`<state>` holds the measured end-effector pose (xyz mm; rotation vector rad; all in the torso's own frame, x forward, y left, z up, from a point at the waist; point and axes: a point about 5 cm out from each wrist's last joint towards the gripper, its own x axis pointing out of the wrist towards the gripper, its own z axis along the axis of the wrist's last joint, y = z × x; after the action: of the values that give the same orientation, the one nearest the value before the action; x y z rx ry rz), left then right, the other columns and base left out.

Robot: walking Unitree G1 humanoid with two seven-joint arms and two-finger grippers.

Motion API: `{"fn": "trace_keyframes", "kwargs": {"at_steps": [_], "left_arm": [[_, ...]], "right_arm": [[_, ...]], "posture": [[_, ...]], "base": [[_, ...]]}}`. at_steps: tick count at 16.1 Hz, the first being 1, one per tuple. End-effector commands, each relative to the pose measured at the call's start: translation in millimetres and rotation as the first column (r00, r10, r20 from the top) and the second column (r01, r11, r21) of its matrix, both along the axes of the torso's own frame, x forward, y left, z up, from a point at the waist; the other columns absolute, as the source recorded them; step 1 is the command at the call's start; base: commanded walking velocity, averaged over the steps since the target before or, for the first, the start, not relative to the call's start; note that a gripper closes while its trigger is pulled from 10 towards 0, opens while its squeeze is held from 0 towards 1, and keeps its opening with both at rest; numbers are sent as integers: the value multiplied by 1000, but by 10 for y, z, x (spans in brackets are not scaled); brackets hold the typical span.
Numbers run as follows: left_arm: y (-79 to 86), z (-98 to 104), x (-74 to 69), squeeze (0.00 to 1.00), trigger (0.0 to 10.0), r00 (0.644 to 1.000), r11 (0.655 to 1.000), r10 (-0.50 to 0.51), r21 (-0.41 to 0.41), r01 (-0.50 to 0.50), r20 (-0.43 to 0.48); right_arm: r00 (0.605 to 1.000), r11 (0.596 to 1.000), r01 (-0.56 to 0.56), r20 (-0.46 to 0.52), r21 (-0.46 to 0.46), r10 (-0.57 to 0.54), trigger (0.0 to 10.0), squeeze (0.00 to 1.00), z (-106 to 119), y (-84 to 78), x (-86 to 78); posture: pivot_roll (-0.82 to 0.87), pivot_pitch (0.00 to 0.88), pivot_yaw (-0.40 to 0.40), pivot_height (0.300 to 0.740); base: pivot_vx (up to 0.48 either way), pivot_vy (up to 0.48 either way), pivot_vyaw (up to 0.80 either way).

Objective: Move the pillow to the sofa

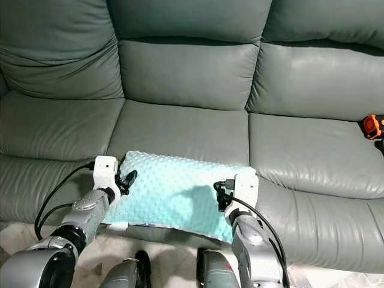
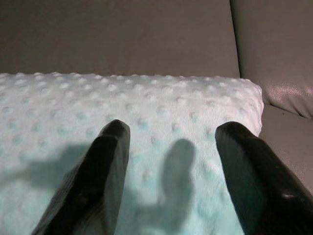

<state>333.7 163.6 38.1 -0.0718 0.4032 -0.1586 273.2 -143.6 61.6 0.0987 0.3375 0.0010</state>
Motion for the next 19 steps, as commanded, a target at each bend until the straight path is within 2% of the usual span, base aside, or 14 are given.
{"fn": "trace_keyframes", "kwargs": {"at_steps": [1, 4, 6, 7, 9, 10, 11, 13, 14, 15, 18, 19], "left_arm": [[96, -68, -66, 1000, 10000, 1000, 1000, 25, 16, -25, -16], [154, -122, -136, 1000, 10000, 999, 1000, -7, -1, 7, -43], [138, -135, -177, 1000, 10000, 999, 999, -40, -19, 39, -25], [126, -149, -211, 1000, 10000, 997, 997, -68, -26, 67, -27], [125, -257, -407, 1000, 10000, 978, 982, -190, -5, 191, -88], [131, -310, -486, 1000, 10000, 968, 974, -223, -1, 225, -113], [145, -340, -528, 1000, 10000, 967, 975, -220, -9, 221, -128], [111, -420, -659, 1000, 10000, 944, 962, -273, -26, 273, -184], [98, -429, -673, 1000, 10000, 939, 958, -284, -29, 284, -193], [22, -458, -700, 1000, 10000, 919, 945, -325, -33, 326, -224], [-103, -501, -669, 1000, 10000, 899, 930, -360, -18, 367, -252], [-141, -511, -660, 1000, 10000, 891, 925, -367, -6, 379, -265]], "right_arm": [[999, 1000, 5, -35, -10, -5, 10000, 1000, -26, -44, -47], [990, 998, -52, -131, -35, 47, 10000, 1000, 23, -194, -129], [977, 993, -76, -204, -86, 57, 10000, 1000, -4, -295, -213], [961, 989, -108, -267, -105, 76, 10000, 1000, -38, -351, -291], [905, 975, -203, -397, -93, 151, 10000, 1000, -128, -461, -567], [887, 972, -216, -434, -92, 156, 10000, 1000, -182, -502, -658], [874, 970, -229, -455, -79, 170, 10000, 1000, -206, -506, -705], [822, 948, -314, -513, -46, 247, 10000, 1000, -276, -454, -828], [814, 944, -327, -519, -41, 260, 10000, 1000, -287, -444, -838], [787, 927, -372, -543, -41, 292, 10000, 1000, -369, -424, -854], [787, 910, -399, -553, -115, 275, 10000, 1000, -490, -456, -750], [810, 908, -371, -546, -192, 216, 10000, 1000, -513, -564, -662]], "posture": [[-138, 344, 26, 740], [-127, 328, 27, 740], [-120, 319, 24, 740], [-119, 311, 21, 740], [-119, 292, 18, 740], [-117, 288, 19, 740], [-116, 286, 19, 740], [-115, 281, 22, 740], [-115, 281, 22, 740], [-114, 281, 22, 740], [-115, 288, 22, 740], [-111, 291, 22, 740]], "base": [[0, 0, 0], [0, 0, 0], [0, 0, 0], [0, 0, 0], [0, 0, 0], [0, 0, 0], [0, 0, 0], [0, 0, 0], [0, 0, 0], [0, 0, 0], [0, 0, 0], [0, 0, 0]]}}
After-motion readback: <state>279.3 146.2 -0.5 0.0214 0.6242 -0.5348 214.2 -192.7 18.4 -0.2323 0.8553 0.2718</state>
